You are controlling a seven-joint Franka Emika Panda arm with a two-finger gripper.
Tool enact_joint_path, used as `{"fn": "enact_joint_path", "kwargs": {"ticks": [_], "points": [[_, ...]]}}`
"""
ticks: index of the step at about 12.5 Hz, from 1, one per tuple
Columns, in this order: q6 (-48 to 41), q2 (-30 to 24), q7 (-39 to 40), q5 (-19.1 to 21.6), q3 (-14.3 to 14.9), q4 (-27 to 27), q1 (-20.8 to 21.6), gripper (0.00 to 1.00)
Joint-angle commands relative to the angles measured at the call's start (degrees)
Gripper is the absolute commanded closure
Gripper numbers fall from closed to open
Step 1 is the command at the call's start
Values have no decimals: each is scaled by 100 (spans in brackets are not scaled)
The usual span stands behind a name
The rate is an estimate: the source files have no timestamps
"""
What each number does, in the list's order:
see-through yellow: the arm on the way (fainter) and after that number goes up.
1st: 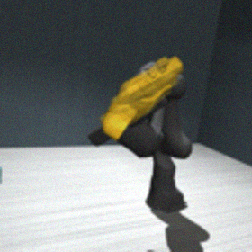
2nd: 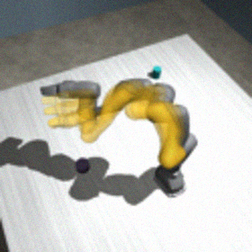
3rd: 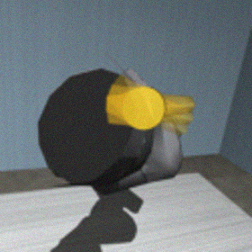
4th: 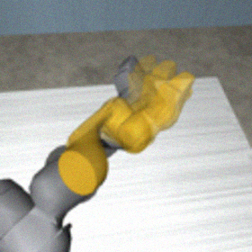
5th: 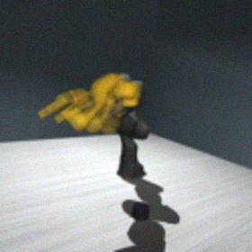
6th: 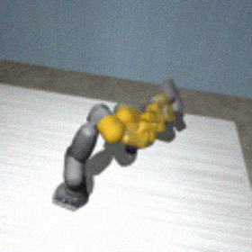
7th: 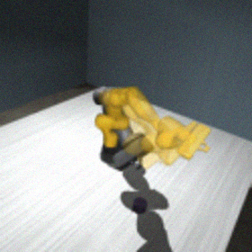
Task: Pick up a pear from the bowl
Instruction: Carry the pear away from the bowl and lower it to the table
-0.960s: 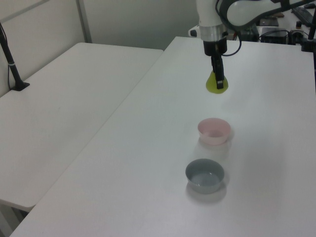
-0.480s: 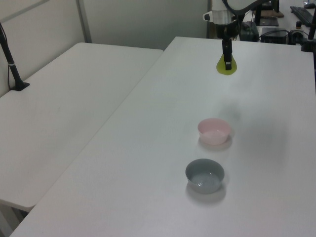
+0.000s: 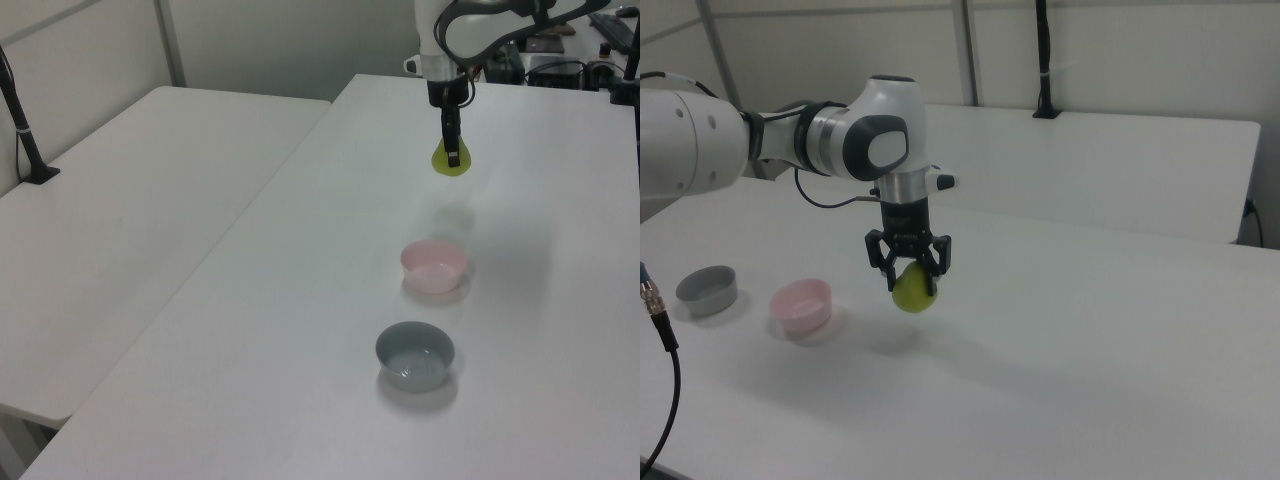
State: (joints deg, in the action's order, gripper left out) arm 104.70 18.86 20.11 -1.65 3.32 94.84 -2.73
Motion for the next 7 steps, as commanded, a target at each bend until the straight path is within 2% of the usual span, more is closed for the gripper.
{"fn": "enact_joint_path", "kwargs": {"ticks": [1,2,3,4,6,7], "points": [[112,152,2,-90,-15,52,9,68],[173,232,-15,-125,-15,61,18,67],[234,276,-24,-151,-15,69,35,60],[235,311,-24,-169,-15,69,44,48],[235,329,-16,-195,-15,69,44,1],[235,338,-24,-204,-15,87,44,0]]}}
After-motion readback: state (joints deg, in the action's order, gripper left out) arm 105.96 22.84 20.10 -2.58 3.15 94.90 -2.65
